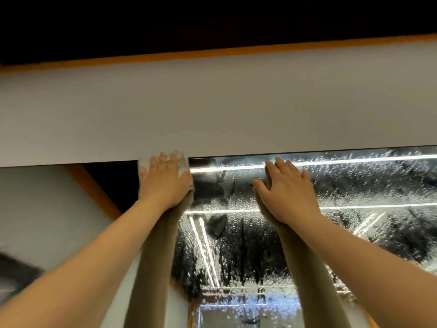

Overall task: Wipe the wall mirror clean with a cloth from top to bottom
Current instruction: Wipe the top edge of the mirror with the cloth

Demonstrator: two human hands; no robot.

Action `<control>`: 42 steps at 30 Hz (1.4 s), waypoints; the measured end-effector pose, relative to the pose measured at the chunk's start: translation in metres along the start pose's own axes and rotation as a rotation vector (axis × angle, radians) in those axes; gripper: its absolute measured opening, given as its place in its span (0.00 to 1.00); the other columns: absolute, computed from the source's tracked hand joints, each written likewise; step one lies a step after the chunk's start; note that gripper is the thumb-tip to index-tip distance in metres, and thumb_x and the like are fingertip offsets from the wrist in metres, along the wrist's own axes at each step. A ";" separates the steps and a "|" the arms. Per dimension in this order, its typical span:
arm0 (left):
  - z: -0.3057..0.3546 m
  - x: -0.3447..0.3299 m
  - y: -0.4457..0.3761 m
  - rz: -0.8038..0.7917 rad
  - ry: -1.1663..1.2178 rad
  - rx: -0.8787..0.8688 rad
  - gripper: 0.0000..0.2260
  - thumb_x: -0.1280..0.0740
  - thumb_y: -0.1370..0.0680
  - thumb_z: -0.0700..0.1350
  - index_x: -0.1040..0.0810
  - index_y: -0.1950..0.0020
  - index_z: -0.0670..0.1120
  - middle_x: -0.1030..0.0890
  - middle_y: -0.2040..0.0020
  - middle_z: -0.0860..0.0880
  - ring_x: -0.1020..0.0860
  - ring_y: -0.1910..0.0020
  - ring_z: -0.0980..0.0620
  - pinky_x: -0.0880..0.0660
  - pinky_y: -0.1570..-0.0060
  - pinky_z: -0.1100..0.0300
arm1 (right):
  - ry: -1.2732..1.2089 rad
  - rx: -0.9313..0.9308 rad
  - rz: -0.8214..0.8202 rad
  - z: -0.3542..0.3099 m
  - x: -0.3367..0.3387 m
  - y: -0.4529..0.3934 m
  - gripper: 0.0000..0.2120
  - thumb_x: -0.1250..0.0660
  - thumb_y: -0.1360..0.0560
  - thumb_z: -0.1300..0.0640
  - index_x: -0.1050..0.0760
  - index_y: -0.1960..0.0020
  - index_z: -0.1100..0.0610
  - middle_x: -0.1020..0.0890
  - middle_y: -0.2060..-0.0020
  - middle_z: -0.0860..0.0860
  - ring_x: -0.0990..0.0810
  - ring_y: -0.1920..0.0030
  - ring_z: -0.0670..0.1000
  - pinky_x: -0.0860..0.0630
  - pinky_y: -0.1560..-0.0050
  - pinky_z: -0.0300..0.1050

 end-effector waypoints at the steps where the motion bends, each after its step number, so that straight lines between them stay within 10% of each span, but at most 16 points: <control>1: 0.025 -0.003 0.004 0.005 -0.021 -0.081 0.28 0.52 0.17 0.55 0.55 0.20 0.46 0.52 0.20 0.44 0.54 0.22 0.43 0.57 0.26 0.40 | -0.002 -0.002 0.003 0.001 0.000 0.000 0.31 0.52 0.19 0.40 0.51 0.20 0.52 0.50 0.21 0.51 0.54 0.22 0.52 0.56 0.24 0.57; 9: 0.090 -0.007 0.022 -0.073 -0.019 -0.387 0.28 0.55 0.17 0.57 0.59 0.20 0.48 0.60 0.20 0.46 0.61 0.22 0.49 0.62 0.25 0.50 | 0.000 0.008 0.003 0.002 0.000 0.000 0.30 0.51 0.18 0.41 0.50 0.21 0.52 0.49 0.21 0.51 0.53 0.22 0.52 0.56 0.24 0.55; 24: 0.004 -0.005 0.006 0.026 0.008 0.079 0.29 0.54 0.17 0.57 0.53 0.20 0.45 0.53 0.20 0.43 0.54 0.22 0.43 0.55 0.25 0.45 | -0.011 0.014 -0.010 0.001 0.002 0.006 0.28 0.52 0.18 0.42 0.49 0.21 0.52 0.48 0.21 0.51 0.53 0.22 0.52 0.56 0.24 0.55; 42: 0.090 -0.010 0.022 0.010 0.088 -0.191 0.27 0.57 0.17 0.55 0.58 0.20 0.47 0.57 0.20 0.45 0.58 0.22 0.44 0.61 0.26 0.46 | 0.001 0.024 0.059 0.000 0.002 0.001 0.23 0.52 0.16 0.51 0.44 0.22 0.53 0.43 0.22 0.51 0.46 0.23 0.52 0.49 0.24 0.54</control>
Point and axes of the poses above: each hand's wrist, its own y-axis away from the middle knuckle, its own x-axis out of the back of the hand, z = x × y, the point moved 4 cm from there along -y, towards the middle knuckle
